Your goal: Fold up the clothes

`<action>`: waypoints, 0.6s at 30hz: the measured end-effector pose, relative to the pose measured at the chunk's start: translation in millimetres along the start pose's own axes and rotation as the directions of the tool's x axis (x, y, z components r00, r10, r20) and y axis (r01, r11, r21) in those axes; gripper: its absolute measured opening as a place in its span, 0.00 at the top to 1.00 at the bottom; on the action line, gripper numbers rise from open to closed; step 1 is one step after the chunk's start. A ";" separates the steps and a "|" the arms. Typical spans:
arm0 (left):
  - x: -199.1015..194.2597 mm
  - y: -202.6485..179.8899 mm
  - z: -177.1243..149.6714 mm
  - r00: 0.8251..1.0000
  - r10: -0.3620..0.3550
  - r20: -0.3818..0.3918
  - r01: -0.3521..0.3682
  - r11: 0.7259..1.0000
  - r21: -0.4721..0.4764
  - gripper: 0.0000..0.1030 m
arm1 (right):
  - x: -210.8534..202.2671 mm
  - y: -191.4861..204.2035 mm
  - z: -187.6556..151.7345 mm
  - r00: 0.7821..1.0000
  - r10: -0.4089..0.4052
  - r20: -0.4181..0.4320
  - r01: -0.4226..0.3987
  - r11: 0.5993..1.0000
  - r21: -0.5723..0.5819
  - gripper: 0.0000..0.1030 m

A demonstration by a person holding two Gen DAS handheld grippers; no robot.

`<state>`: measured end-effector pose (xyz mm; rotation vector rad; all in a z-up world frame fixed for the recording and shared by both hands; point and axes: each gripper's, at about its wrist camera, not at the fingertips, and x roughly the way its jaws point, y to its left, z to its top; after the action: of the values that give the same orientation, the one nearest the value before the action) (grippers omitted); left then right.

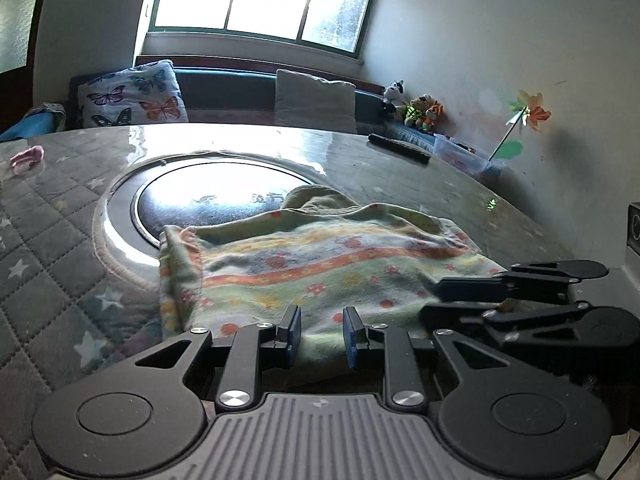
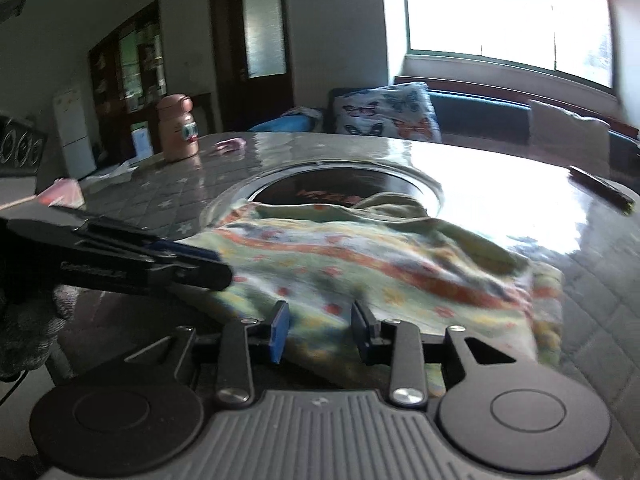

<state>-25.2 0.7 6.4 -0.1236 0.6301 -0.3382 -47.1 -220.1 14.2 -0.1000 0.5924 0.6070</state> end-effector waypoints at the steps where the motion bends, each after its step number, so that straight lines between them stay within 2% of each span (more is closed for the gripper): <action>1: -0.9 0.9 -0.8 1.000 0.003 0.001 -0.003 1.000 -0.003 0.76 | -2.2 -3.0 -1.2 1.000 -0.012 0.002 0.012 1.000 0.013 0.68; 10: -7.4 13.7 -5.7 0.999 0.031 0.003 -0.031 0.998 -0.045 0.76 | -19.2 -39.2 -21.6 0.991 -0.133 -0.008 0.133 0.982 0.137 0.68; 15: -10.6 19.2 -4.6 0.999 0.040 0.007 -0.040 0.997 -0.065 0.76 | -26.4 -49.4 -26.3 0.989 -0.149 -0.002 0.147 0.970 0.192 0.69; 18: -14.1 19.8 -1.3 0.998 0.054 0.021 -0.053 0.997 -0.060 0.76 | -24.9 -45.6 -18.8 0.987 -0.160 0.009 0.157 0.975 0.158 0.66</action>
<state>-31.2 24.1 8.9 -0.1673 0.6202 -0.2660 -47.2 -275.0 8.7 0.0074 0.6026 0.4049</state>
